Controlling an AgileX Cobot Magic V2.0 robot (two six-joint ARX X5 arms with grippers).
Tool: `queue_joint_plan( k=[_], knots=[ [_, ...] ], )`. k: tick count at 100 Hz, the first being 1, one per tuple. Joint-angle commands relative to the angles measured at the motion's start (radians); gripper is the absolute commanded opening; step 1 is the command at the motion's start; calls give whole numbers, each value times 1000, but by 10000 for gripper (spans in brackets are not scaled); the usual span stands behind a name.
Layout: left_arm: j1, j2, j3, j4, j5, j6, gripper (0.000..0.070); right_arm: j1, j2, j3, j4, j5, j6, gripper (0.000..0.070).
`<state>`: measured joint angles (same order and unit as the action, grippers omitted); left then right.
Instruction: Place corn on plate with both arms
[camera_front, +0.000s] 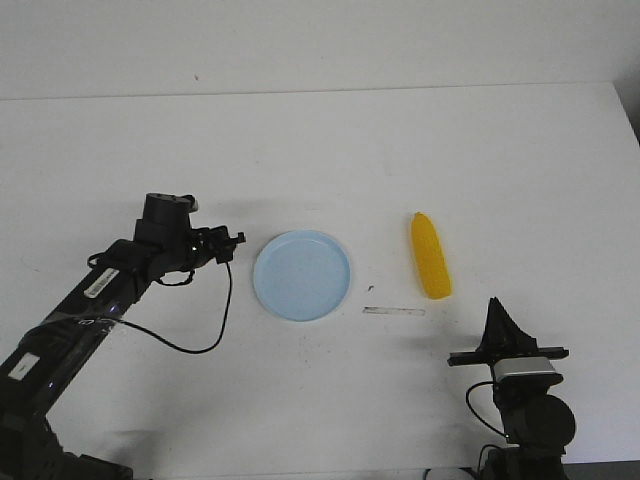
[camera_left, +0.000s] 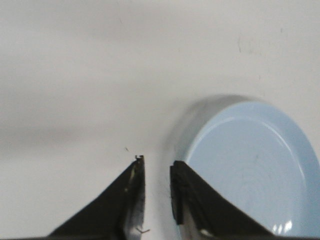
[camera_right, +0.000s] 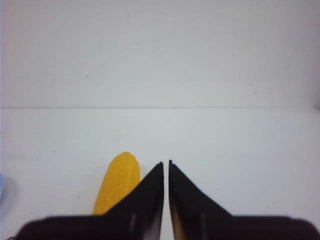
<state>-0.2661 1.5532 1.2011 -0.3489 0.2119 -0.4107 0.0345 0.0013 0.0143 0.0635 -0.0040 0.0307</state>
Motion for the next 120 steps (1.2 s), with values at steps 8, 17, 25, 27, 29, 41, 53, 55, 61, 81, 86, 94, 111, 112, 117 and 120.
queue_joint_plan(
  k=[8,17,25,27,29,41,53,55,61,81,86,94,111,112,117,120],
  knots=[
    [20,-72,0,90,-74,164,1,2,0,-2,11,1,5,15],
    [37,-135,-41,194,-77,260,1,2,0,-2,11,1,5,15],
    [50,-199,-101,299,-82,331,1,2,0,-2,11,2,5,15],
    [53,-216,-119,327,-83,345,1,2,0,-2,11,1,5,15],
    [56,-235,-138,354,-85,357,1,2,0,-2,11,1,5,15],
    [76,-356,-261,491,-88,403,1,2,0,-2,11,1,5,15],
    [89,-492,-379,536,-122,423,1,2,0,-2,11,1,5,15],
    [90,-516,-397,536,-132,429,1,2,0,-2,11,1,5,15],
    [94,-587,-451,530,-173,430,1,2,0,-2,11,1,5,15],
    [115,-823,-627,530,-235,429,1,2,0,-2,11,1,5,15],
    [121,-882,-666,530,-235,429,1,2,0,-2,11,1,5,15],
    [132,-975,-723,529,-235,429,1,2,0,-2,11,1,5,15],
    [167,-1136,-786,499,-235,429,1,2,0,-2,11,1,5,15],
    [169,-1143,-786,492,-235,429,1,2,0,-2,11,1,5,15],
    [174,-1169,-786,474,-235,429,1,2,0,-2,11,1,5,15],
    [175,-1183,-786,469,-235,429,1,2,0,-2,11,1,5,15]
  ],
)
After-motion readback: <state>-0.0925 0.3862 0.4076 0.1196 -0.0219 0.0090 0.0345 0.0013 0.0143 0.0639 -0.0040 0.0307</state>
